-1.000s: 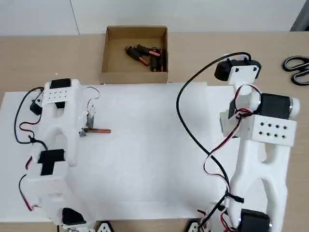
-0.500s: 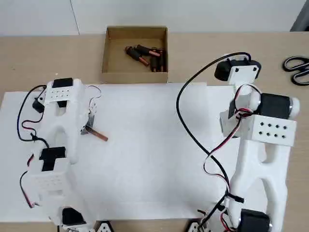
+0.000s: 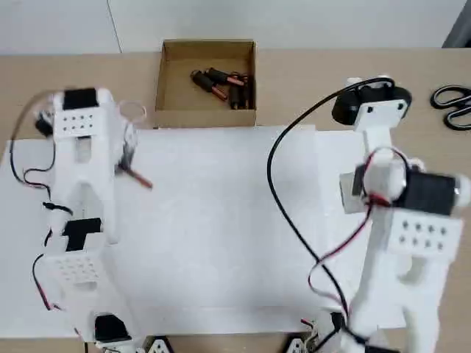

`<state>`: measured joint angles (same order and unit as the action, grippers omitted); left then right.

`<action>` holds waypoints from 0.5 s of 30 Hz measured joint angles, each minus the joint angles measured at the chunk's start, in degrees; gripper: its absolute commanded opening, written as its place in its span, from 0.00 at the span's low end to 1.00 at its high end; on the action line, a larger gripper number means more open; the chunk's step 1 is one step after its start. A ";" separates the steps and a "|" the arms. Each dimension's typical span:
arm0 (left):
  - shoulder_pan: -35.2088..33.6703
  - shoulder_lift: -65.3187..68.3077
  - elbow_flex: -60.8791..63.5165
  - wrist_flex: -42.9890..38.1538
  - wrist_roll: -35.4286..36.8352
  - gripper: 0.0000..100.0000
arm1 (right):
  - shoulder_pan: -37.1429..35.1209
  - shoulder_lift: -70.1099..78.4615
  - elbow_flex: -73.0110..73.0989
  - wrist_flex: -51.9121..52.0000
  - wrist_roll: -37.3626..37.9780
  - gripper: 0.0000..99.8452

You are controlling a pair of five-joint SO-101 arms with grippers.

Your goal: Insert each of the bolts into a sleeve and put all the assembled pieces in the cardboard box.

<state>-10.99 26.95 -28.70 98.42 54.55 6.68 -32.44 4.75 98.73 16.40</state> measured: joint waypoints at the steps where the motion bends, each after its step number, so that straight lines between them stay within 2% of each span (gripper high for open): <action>1: 0.00 -0.88 -2.37 0.09 -1.32 0.00 | 0.00 -1.41 0.00 0.00 0.00 0.00; 5: 1.85 -8.35 -7.82 0.35 -8.09 0.00 | 0.09 -6.68 0.00 0.00 0.00 0.00; 15: 12.57 -29.10 -8.70 0.79 -25.49 0.00 | -0.09 -19.08 0.97 0.00 0.00 0.00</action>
<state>1.58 -2.15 -37.41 99.21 29.05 6.59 -51.52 5.71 98.73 16.40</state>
